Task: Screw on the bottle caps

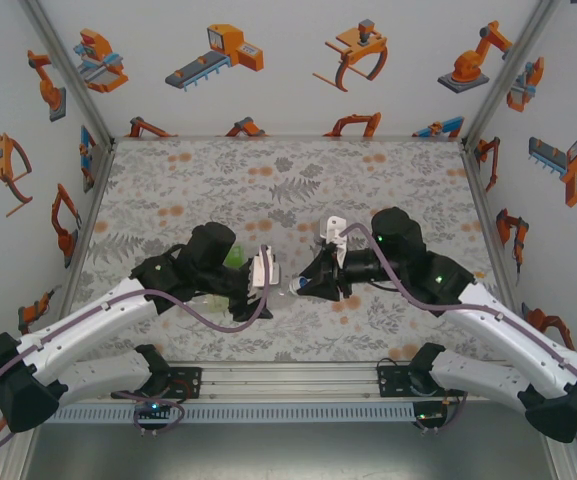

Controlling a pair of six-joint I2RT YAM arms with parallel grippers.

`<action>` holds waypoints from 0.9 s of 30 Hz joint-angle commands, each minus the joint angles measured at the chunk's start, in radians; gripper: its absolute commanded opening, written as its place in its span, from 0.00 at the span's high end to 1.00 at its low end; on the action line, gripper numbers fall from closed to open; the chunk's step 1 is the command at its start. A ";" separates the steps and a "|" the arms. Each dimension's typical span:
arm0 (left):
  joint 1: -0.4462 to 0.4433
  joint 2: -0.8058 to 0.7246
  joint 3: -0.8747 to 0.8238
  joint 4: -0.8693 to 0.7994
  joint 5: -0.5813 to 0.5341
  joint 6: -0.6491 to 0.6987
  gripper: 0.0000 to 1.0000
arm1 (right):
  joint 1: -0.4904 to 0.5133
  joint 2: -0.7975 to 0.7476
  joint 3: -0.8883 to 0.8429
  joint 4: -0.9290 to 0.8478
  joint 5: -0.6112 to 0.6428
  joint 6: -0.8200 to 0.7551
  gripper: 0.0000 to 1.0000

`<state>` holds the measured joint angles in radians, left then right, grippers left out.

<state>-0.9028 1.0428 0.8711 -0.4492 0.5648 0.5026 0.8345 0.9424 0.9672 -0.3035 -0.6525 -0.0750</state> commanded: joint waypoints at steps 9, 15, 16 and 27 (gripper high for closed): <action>-0.004 -0.003 -0.050 0.137 -0.212 -0.067 1.00 | 0.006 0.054 -0.040 -0.105 0.520 1.182 1.00; -0.004 0.009 -0.057 0.170 -0.228 -0.066 1.00 | 0.005 0.058 -0.101 -0.094 0.541 1.470 1.00; -0.004 0.011 -0.057 0.170 -0.228 -0.061 1.00 | 0.005 0.058 -0.098 -0.095 0.548 1.465 1.00; -0.005 0.002 -0.038 0.108 -0.186 -0.043 1.00 | 0.002 0.085 0.050 -0.109 0.448 1.070 0.47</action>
<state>-0.9028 1.0649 0.8051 -0.3447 0.3374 0.4541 0.8371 1.0336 0.9596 -0.4065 -0.1635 1.1599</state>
